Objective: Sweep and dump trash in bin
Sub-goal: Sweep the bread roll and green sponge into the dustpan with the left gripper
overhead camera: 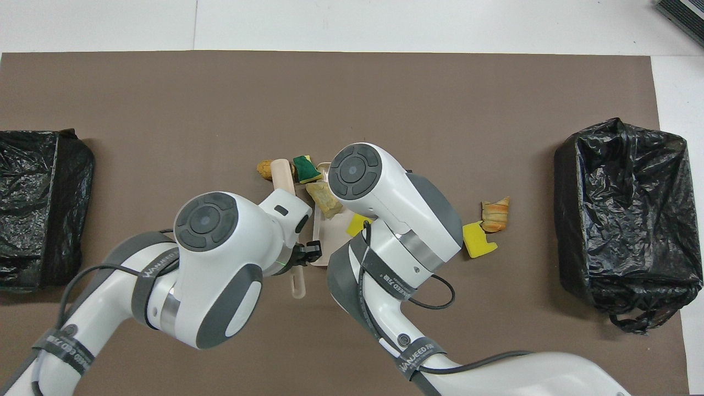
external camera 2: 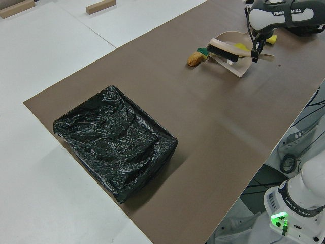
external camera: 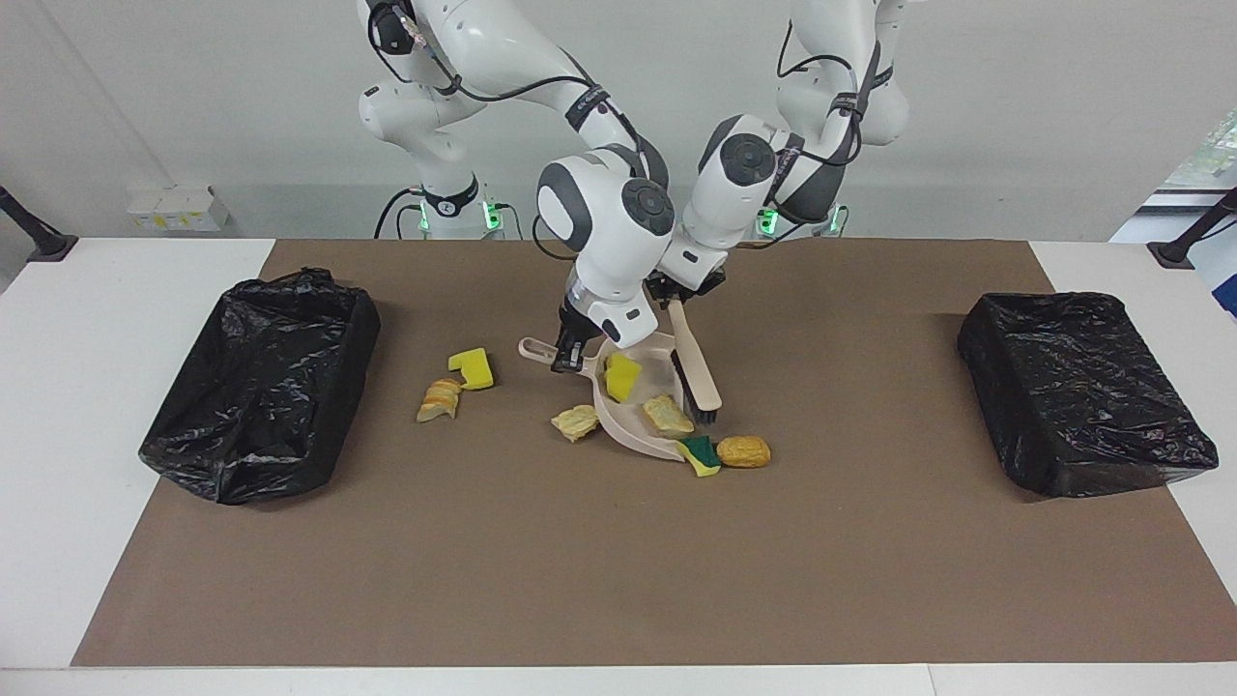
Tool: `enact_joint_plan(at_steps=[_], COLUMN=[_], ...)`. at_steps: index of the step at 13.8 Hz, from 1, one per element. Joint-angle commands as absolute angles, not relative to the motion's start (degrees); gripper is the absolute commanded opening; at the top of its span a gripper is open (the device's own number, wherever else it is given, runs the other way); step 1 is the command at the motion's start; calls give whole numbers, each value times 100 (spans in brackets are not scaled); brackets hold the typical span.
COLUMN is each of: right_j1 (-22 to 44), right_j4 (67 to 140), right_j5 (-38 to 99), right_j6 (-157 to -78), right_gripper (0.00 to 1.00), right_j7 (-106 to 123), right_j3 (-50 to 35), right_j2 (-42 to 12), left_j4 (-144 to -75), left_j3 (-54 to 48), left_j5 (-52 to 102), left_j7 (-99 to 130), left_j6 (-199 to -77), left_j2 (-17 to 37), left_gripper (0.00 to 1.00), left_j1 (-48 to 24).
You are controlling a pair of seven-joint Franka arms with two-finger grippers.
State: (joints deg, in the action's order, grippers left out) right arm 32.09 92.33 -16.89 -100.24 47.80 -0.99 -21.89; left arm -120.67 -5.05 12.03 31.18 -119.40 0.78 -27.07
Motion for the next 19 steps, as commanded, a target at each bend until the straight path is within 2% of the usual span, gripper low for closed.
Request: enact_joint_plan(at_steps=[1, 4, 9, 15, 19], right_j1=[3199, 3199, 3261, 3269, 3270], right_j4=[9237, 9281, 9316, 9316, 9308], right_j5=[-1661, -1652, -1478, -1459, -1450], right_j6=[-10028, -10002, -9598, -9571, -9545], right_gripper=[0, 0, 0, 0, 0], right_j7=[4852, 4616, 3754, 3586, 3490], right_j3=[-132, -123, -123, -132, -132], right_j2=[-2197, -2180, -2118, -2118, -2118], left_j4=[-11892, -11533, -10601, -11021, -11459], left_j3=[-545, -554, -554, -580, -606], left_j5=[688, 387, -290, -281, -264], left_j7=[2079, 663, -350, -624, -554], left_j6=[-11874, -12084, -12155, -12129, -12067], left_j2=[114, 595, 1730, 1688, 1390], left_gripper=[0, 0, 0, 0, 0], left_j1=[-2147, -1487, -1336, -1616, -1994])
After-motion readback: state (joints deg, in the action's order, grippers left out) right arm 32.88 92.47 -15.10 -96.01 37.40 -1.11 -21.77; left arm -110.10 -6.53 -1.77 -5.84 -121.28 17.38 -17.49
